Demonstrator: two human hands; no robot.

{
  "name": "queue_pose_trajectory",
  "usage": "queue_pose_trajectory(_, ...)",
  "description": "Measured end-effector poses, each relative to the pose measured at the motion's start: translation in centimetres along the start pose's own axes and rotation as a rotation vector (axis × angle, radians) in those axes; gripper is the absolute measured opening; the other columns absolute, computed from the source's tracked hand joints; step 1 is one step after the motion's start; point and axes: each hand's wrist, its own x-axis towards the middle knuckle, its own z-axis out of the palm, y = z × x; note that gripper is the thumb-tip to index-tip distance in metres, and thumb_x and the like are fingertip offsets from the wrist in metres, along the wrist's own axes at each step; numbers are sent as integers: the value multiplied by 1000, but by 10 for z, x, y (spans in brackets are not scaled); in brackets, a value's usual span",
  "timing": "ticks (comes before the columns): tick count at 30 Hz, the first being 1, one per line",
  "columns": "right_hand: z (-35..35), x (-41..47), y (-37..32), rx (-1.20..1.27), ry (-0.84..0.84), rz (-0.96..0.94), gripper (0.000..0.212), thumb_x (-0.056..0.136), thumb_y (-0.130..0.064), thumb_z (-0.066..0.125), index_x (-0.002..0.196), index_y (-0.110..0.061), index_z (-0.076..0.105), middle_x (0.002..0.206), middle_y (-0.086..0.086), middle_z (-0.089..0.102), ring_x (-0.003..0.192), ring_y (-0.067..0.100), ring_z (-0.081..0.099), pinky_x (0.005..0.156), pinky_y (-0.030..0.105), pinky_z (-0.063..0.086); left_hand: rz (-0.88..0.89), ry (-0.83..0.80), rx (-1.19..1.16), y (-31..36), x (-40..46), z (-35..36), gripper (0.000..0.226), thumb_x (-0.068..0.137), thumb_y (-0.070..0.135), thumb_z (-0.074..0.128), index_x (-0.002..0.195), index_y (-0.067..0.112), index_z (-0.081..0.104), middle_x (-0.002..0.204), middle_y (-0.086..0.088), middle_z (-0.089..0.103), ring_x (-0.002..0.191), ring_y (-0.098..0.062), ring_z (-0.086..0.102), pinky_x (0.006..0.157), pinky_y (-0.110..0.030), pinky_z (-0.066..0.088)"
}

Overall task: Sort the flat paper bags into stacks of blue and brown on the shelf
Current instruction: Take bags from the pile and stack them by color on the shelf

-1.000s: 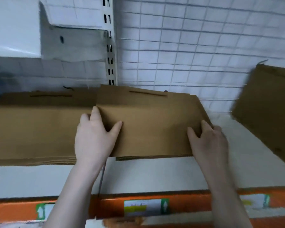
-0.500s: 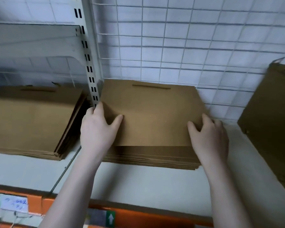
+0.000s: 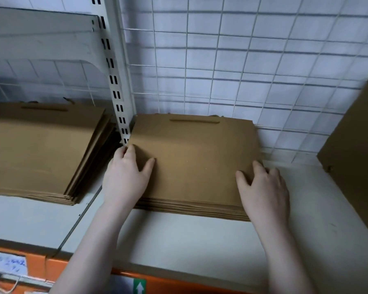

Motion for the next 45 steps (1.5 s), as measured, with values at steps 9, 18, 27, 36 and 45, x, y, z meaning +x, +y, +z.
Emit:
queue_pose_trajectory(9,2,-3,-3,-20,28,-11,44,95,-40,43,129,-13,50,119,16,52,111,33,49,87,36,40,-31,20,53,5,4,5,57,91,45,51,131,5,45,145,-18,32,127,-38,36,98,-44,35)
queue_pose_trajectory(18,7,-8,1,14,206,-98,44,89,-33,56,122,-4,55,117,19,54,112,36,48,89,42,37,20,68,61,10,-9,-7,63,89,44,56,137,7,42,147,-18,32,133,-35,30,104,-41,30)
queue_pose_trajectory(27,22,-38,-11,139,232,-323,43,79,-28,69,111,-1,63,106,21,60,104,40,55,85,45,46,24,225,127,-8,-57,-24,57,85,36,63,133,9,50,139,-18,43,128,-37,38,105,-42,30)
queue_pose_trajectory(36,36,-88,-70,156,104,-522,45,77,-29,71,112,-2,63,107,21,61,107,38,55,89,44,46,-71,234,246,-66,-88,-65,60,85,39,63,135,9,47,142,-17,41,132,-35,33,105,-43,31)
queue_pose_trajectory(45,52,-197,-177,84,-54,-692,41,72,-32,75,102,-5,67,93,18,63,91,37,59,77,42,47,-261,278,231,-195,-134,-155,58,85,36,63,133,7,48,140,-16,44,128,-35,38,103,-42,32)
